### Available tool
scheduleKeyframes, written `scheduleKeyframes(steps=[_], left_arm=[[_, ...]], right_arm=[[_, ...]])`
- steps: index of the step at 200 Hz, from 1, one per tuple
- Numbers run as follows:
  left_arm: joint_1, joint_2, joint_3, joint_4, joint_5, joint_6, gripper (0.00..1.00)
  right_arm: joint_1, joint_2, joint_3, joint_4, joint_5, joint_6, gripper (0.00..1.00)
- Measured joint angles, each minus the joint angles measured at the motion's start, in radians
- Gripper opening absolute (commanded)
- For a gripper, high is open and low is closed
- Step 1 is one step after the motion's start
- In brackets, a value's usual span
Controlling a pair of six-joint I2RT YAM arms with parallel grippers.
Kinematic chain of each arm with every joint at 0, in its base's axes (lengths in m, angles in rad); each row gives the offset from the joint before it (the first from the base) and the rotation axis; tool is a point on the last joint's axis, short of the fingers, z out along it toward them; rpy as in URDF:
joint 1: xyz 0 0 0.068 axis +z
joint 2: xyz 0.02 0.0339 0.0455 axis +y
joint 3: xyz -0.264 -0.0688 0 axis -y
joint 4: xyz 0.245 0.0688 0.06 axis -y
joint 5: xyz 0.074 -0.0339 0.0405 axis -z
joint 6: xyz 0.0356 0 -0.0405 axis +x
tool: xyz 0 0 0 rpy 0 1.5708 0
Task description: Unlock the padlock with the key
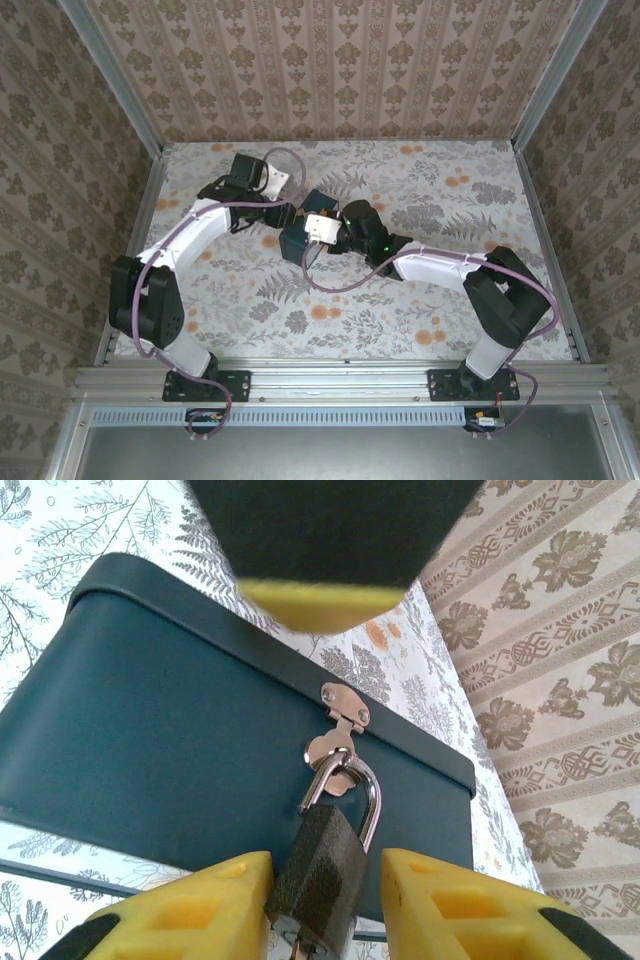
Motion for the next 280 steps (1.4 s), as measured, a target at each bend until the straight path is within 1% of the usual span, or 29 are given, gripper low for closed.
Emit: scheduleKeyframes(steps=[34, 62, 76, 104, 119, 144, 175, 194, 205, 239, 264, 280], left_arm=[[-0.007, 0.004, -0.028, 0.013, 0.008, 0.000, 0.35], [-0.008, 0.004, -0.034, 0.030, 0.016, -0.001, 0.34], [-0.008, 0.004, -0.035, 0.032, 0.022, -0.001, 0.34], [-0.012, 0.004, -0.048, 0.053, 0.051, -0.005, 0.34], [-0.012, 0.004, -0.057, 0.066, 0.074, -0.013, 0.34], [-0.011, 0.003, -0.076, 0.095, 0.106, -0.038, 0.34], [-0.011, -0.004, -0.112, 0.152, 0.141, -0.095, 0.33], [-0.003, -0.005, -0.128, 0.184, 0.170, -0.132, 0.33], [0.002, -0.005, -0.135, 0.195, 0.183, -0.148, 0.33], [0.004, -0.006, -0.146, 0.213, 0.216, -0.174, 0.33], [0.004, -0.006, -0.151, 0.215, 0.235, -0.182, 0.32], [0.004, -0.006, -0.152, 0.216, 0.246, -0.189, 0.32]], right_arm=[[-0.014, 0.022, 0.042, -0.048, -0.017, 0.055, 0.22], [-0.041, 0.024, 0.097, -0.116, -0.019, 0.136, 0.12], [-0.055, 0.024, 0.122, -0.155, -0.026, 0.192, 0.08], [-0.070, 0.024, 0.175, -0.253, -0.048, 0.319, 0.05], [-0.072, 0.024, 0.204, -0.299, -0.056, 0.401, 0.05], [-0.081, 0.023, 0.233, -0.356, -0.074, 0.592, 0.04], [-0.095, 0.018, 0.232, -0.379, -0.102, 0.854, 0.05], [-0.099, 0.012, 0.227, -0.375, -0.116, 0.982, 0.05], [-0.100, 0.010, 0.221, -0.374, -0.121, 1.042, 0.08], [-0.104, 0.010, 0.214, -0.367, -0.134, 1.156, 0.12], [-0.103, 0.010, 0.208, -0.350, -0.143, 1.199, 0.08], [-0.103, 0.013, 0.206, -0.348, -0.154, 1.221, 0.09]])
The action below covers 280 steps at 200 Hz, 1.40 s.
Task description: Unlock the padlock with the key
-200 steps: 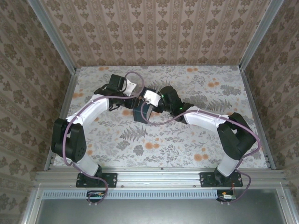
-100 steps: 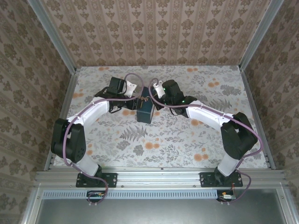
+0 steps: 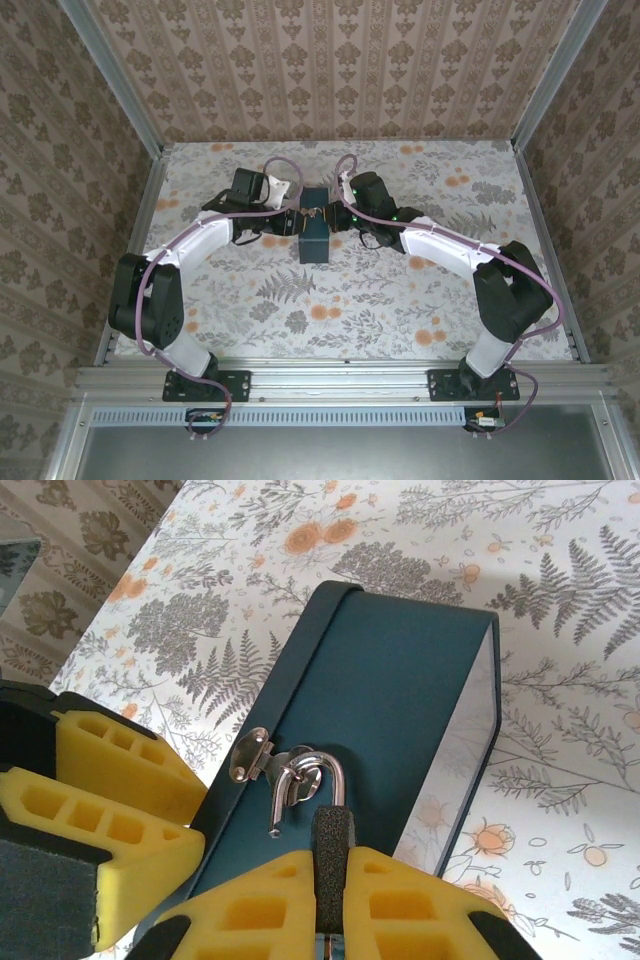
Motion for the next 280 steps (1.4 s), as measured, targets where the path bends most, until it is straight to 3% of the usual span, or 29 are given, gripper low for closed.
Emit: scheduleKeyframes(steps=[19, 106, 139, 159, 280], left_arm=[[0.000, 0.000, -0.001, 0.000, 0.008, -0.010, 0.31], [0.004, -0.002, -0.011, 0.012, 0.010, -0.023, 0.30], [0.005, -0.002, -0.012, 0.014, 0.011, -0.025, 0.31], [0.004, -0.002, -0.012, 0.015, 0.011, -0.026, 0.30], [-0.023, -0.002, -0.018, 0.027, 0.021, -0.026, 0.29]], right_arm=[[0.002, 0.010, 0.000, -0.001, -0.008, 0.019, 0.15], [0.014, 0.026, 0.001, -0.005, -0.019, 0.035, 0.26], [0.023, 0.039, 0.001, -0.004, -0.010, 0.037, 0.08], [0.022, 0.039, 0.000, 0.003, 0.002, 0.040, 0.04], [0.055, 0.076, 0.029, 0.045, 0.139, 0.118, 0.00]])
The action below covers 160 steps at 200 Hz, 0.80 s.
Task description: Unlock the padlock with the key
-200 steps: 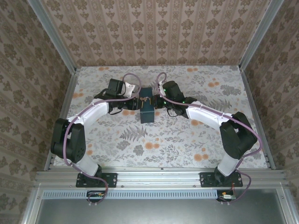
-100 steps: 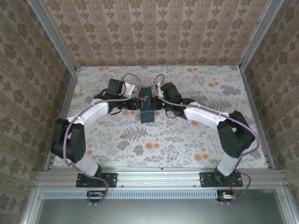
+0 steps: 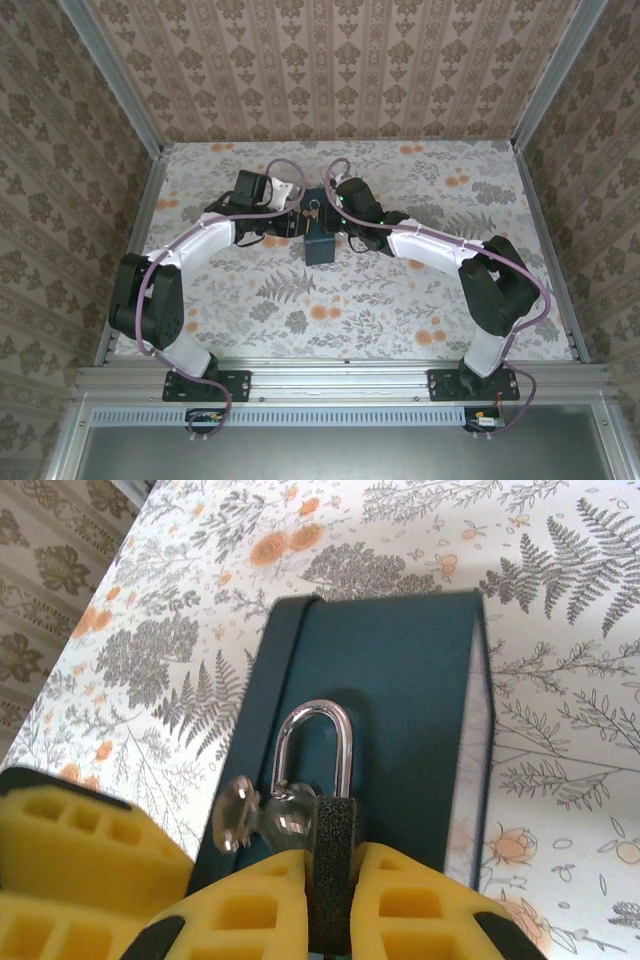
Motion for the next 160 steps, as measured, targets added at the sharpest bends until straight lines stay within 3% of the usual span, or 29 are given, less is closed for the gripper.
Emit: scheduleKeyframes(steps=[61, 111, 160], left_arm=[[0.021, 0.000, -0.015, 0.020, 0.037, -0.015, 0.33], [0.021, 0.000, -0.015, 0.013, 0.042, -0.019, 0.37], [0.021, -0.043, -0.014, -0.013, 0.041, -0.019, 0.39]], right_arm=[[-0.045, -0.019, -0.032, 0.027, 0.067, 0.048, 0.04], [-0.214, -0.159, -0.224, 0.065, 0.080, 0.057, 0.08], [-0.352, -0.117, -0.455, 0.090, 0.055, 0.044, 0.15]])
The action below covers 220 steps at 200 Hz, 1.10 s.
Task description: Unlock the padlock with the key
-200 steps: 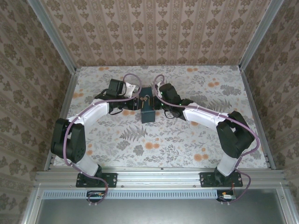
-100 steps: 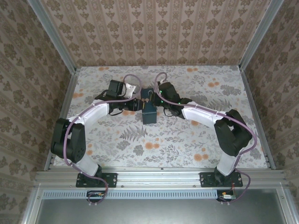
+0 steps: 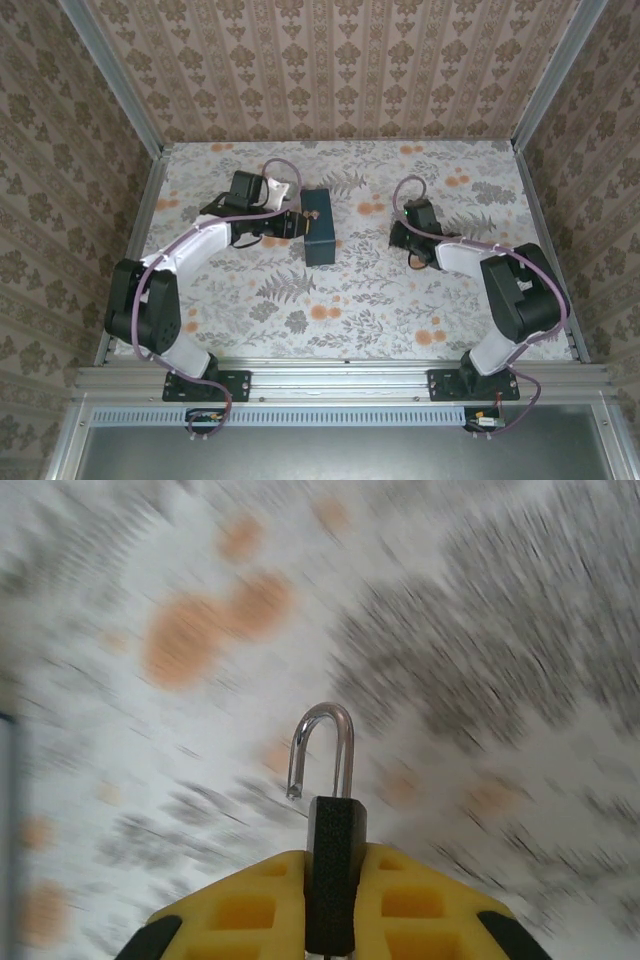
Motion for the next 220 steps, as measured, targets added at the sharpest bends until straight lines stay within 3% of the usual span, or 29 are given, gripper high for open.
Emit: scheduleKeyframes(steps=[14, 35, 66, 110, 137, 176, 220], left_arm=[[0.000, -0.014, 0.000, -0.001, 0.000, 0.000, 0.39], [0.000, -0.017, 0.005, -0.003, -0.004, 0.000, 0.39], [-0.002, -0.017, 0.005, -0.008, -0.030, 0.000, 0.39], [-0.002, -0.017, 0.004, -0.019, -0.064, -0.007, 0.39], [-0.007, -0.017, 0.003, -0.019, -0.063, -0.011, 0.39], [-0.032, -0.012, -0.001, -0.015, -0.057, -0.026, 0.38], [-0.035, 0.021, -0.007, 0.022, -0.053, -0.056, 0.38]], right_arm=[[-0.003, 0.017, -0.038, 0.026, -0.011, 0.000, 0.21], [-0.009, 0.027, -0.051, 0.060, -0.031, 0.003, 0.44], [-0.013, 0.018, -0.060, 0.091, -0.062, 0.006, 0.52], [-0.014, -0.115, 0.003, -0.074, -0.043, -0.095, 0.50], [0.066, -0.134, 0.095, -0.064, -0.052, -0.138, 0.43], [0.195, 0.065, 0.203, 0.033, -0.165, -0.123, 0.30], [0.237, 0.198, 0.237, 0.094, -0.267, -0.065, 0.29]])
